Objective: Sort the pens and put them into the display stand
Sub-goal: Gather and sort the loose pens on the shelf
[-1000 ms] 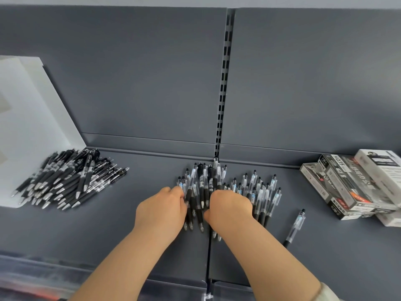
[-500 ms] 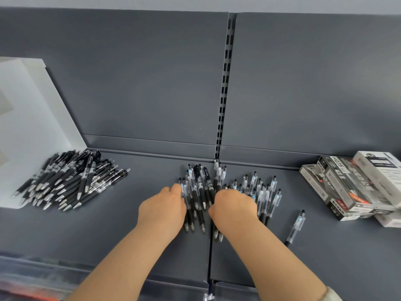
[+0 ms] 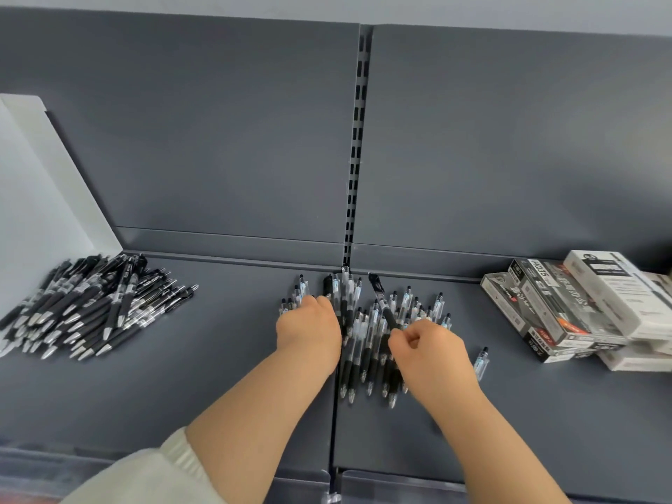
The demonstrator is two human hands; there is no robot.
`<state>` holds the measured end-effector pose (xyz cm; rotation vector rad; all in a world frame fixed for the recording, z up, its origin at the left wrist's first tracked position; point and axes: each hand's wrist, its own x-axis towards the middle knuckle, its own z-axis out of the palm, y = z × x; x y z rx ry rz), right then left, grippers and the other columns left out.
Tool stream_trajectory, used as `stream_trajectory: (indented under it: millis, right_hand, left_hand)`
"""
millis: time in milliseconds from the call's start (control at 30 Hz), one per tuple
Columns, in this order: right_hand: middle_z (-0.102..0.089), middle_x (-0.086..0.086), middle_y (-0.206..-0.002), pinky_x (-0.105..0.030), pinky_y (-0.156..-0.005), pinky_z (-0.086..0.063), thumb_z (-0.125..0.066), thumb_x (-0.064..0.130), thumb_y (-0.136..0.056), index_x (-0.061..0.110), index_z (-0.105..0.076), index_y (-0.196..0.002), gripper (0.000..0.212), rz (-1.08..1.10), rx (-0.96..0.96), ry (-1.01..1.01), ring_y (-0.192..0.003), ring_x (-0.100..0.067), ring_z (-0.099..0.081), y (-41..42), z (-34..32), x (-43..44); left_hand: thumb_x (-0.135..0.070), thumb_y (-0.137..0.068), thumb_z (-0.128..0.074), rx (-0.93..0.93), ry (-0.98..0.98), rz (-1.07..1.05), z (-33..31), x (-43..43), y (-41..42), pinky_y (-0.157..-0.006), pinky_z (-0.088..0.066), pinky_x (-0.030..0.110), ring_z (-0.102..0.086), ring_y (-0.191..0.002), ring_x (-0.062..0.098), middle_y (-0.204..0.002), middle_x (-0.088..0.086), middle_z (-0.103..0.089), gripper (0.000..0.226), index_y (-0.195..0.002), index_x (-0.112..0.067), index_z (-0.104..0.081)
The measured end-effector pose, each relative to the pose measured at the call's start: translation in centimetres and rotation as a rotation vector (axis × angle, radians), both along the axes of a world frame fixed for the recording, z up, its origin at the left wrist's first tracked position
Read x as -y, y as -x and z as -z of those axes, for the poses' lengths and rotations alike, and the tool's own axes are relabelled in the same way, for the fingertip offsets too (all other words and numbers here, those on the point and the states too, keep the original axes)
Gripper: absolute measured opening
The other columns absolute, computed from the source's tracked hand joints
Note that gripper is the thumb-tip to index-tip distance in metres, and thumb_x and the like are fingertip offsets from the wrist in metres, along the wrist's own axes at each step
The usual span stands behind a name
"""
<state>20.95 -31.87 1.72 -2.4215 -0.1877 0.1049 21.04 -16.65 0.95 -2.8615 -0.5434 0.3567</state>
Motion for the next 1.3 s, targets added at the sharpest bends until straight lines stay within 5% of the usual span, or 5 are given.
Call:
stream_trajectory:
  millis: [200, 500, 600, 733, 1300]
  right_hand:
    - [-0.041, 0.003, -0.049, -0.025, -0.049, -0.034, -0.047, 0.027, -0.092, 0.013, -0.045, -0.065, 0.03, 0.038, -0.003, -0.084, -0.047, -0.015, -0.034, 0.1, -0.1, 1.2]
    - [-0.039, 0.005, -0.048, -0.025, -0.052, -0.037, -0.047, 0.027, -0.091, 0.017, -0.042, -0.063, 0.031, 0.045, -0.034, -0.077, -0.048, -0.015, -0.034, -0.5, 0.1, 1.1]
    - [-0.04, 0.003, -0.05, -0.026, -0.055, -0.039, -0.047, 0.027, -0.091, 0.015, -0.042, -0.064, 0.03, 0.044, -0.039, -0.072, -0.05, -0.016, -0.035, -0.8, 0.3, 0.9]
    - [-0.04, 0.001, -0.051, -0.027, -0.056, -0.04, -0.048, 0.027, -0.09, 0.014, -0.042, -0.064, 0.03, 0.031, -0.039, -0.077, -0.051, -0.017, -0.035, -1.0, 0.4, 0.4]
    - [-0.046, 0.001, -0.056, -0.025, -0.05, -0.037, -0.048, 0.03, -0.093, 0.016, -0.046, -0.068, 0.028, 0.006, -0.034, -0.052, -0.051, -0.016, -0.039, 0.1, 0.9, -0.1]
  left_hand:
    - [-0.004, -0.08, -0.06, -0.159, -0.162, 0.069, -0.7, 0.3, -0.3, -0.042, -0.023, 0.028, -0.041, -0.095, 0.019, -0.125, 0.008, -0.041, 0.054, -0.131, -0.008, -0.045]
    - [-0.011, -0.094, -0.044, 0.109, -0.046, -0.062, -2.2, -3.8, 2.3, -0.08, -0.053, 0.037, -0.053, -0.102, 0.021, -0.111, 0.003, -0.049, 0.029, -0.121, -0.016, -0.049]
    - [-0.012, -0.092, -0.047, -0.046, -0.069, -0.14, -2.1, -6.3, 3.5, -0.086, -0.051, 0.036, -0.052, -0.11, 0.021, -0.11, 0.003, -0.047, 0.035, -0.127, -0.017, -0.048]
    - [-0.005, -0.071, -0.067, -0.319, -0.113, -0.061, -1.9, -6.4, 3.8, -0.082, -0.051, 0.034, -0.042, -0.118, 0.022, -0.126, 0.005, -0.038, 0.069, -0.133, -0.021, -0.043]
    - [-0.001, -0.077, -0.062, -0.145, -0.072, 0.156, -0.7, -0.9, 1.4, -0.067, -0.047, 0.032, -0.051, -0.103, 0.024, -0.115, 0.005, -0.047, 0.051, -0.124, -0.015, -0.048]
